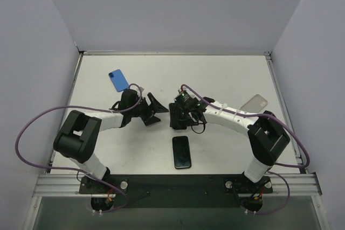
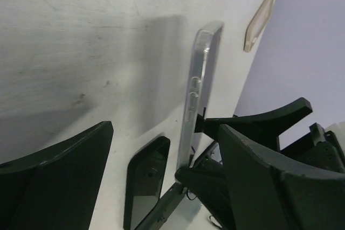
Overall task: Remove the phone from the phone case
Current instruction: Pick up the phone at the center of the board.
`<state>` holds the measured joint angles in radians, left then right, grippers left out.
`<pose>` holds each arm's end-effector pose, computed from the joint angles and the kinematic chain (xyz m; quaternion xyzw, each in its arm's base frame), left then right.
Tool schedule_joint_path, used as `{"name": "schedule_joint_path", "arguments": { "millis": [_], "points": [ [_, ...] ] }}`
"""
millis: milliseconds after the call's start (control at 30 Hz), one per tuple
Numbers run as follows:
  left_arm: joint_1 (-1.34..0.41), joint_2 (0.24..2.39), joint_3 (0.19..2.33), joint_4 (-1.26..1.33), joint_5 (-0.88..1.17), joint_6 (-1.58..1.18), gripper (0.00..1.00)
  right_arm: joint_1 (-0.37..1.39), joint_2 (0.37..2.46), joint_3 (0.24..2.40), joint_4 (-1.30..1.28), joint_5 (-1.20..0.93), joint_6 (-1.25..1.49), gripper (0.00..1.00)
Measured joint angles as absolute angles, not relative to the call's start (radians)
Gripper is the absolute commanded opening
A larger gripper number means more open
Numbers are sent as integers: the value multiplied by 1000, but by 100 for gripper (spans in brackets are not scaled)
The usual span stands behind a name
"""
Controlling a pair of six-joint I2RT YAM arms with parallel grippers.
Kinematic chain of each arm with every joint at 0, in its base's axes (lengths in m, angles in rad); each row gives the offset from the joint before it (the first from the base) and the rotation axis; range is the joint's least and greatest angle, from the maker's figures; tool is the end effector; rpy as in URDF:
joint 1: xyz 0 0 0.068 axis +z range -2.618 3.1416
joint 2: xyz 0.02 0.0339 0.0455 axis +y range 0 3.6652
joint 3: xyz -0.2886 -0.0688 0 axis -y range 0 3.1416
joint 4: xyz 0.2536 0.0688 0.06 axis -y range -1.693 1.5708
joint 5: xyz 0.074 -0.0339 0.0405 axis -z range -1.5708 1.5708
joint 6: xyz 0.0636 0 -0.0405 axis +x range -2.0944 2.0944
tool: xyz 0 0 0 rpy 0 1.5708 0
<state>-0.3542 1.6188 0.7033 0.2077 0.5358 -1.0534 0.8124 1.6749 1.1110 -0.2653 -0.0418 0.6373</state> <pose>0.3018 -0.1462 0.1536 -0.1960 0.8609 -0.4443 0.1519 0.2658 0.2844 0.2143 -0.0890 0.9276 0.2548 0.2583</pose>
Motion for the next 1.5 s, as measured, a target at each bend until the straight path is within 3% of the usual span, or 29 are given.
{"name": "schedule_joint_path", "arguments": {
  "millis": [333, 633, 800, 867, 900, 967, 1000, 1100, 1333, 1500],
  "points": [
    [-451, 1754, 702, 486, 563, -1207, 60, 812, 1627, 1062, -252, -61, 652, 0],
    [-518, 1818, 712, 569, 564, -1271, 34, 815, 1588, 1027, -244, -76, 655, 0],
    [-533, 1831, 731, 583, 565, -1279, 30, 818, 1579, 1018, -243, -80, 654, 0],
    [-536, 1835, 743, 583, 568, -1280, 15, 818, 1573, 1018, -243, -78, 655, 0],
    [-536, 1837, 747, 587, 574, -1279, 0, 817, 1571, 1018, -243, -77, 658, 10],
    [-533, 1841, 752, 603, 589, -1279, 0, 809, 1562, 1018, -244, -84, 673, 31],
    [-533, 1843, 755, 613, 594, -1282, 0, 806, 1557, 1018, -246, -83, 675, 54],
    [-533, 1843, 756, 637, 609, -1288, 0, 804, 1541, 1018, -255, -82, 678, 77],
    [-532, 1843, 756, 692, 633, -1328, 0, 751, 1400, 1012, -279, -103, 666, 93],
    [-513, 1809, 756, 715, 641, -1355, 0, 653, 1185, 933, -247, -140, 671, 91]
  ]
}}
